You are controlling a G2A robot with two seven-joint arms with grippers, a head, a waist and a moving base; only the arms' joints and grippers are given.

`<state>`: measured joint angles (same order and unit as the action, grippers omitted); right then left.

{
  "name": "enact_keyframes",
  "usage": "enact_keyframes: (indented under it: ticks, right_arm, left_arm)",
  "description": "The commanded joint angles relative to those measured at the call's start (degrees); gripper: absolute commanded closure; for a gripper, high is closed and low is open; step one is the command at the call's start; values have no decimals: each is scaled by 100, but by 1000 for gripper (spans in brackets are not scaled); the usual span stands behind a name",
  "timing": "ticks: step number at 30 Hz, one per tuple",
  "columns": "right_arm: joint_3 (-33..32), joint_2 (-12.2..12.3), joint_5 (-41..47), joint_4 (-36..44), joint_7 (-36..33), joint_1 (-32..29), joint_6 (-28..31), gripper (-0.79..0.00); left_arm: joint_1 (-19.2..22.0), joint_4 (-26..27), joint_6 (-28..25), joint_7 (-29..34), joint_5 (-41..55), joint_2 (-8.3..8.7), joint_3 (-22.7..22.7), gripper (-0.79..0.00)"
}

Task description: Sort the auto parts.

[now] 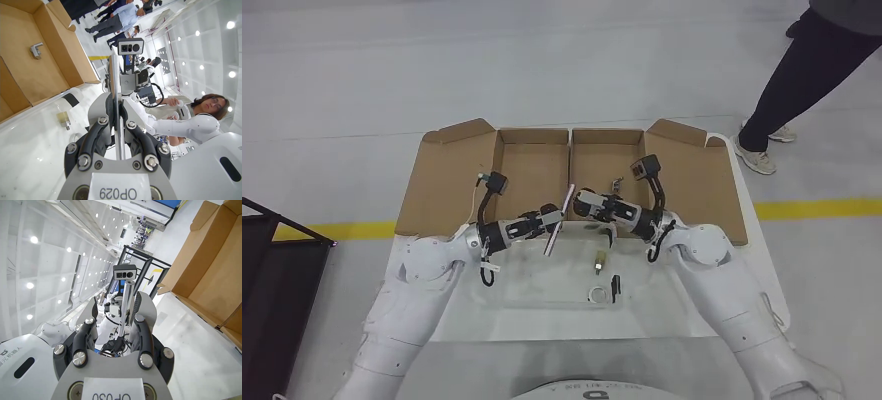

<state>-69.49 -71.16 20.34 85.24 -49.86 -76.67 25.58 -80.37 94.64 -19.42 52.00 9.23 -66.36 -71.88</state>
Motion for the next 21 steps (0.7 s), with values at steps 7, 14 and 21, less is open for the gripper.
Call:
enact_keyframes:
  ticks: [7, 14, 21]
  right_arm:
    - [210, -31, -50, -212, 137, 207, -52, -317]
    - [331, -43, -40, -306, 129, 310, -49, -240]
    - [386, -38, 12, -305, 78, 340, -46, -148]
  left_arm:
    - [7, 62, 56, -15, 6, 21, 74, 0]
    - [63, 54, 100, -56, 16, 35, 127, 0]
    - [112, 38, 138, -117, 23, 46, 178, 0]
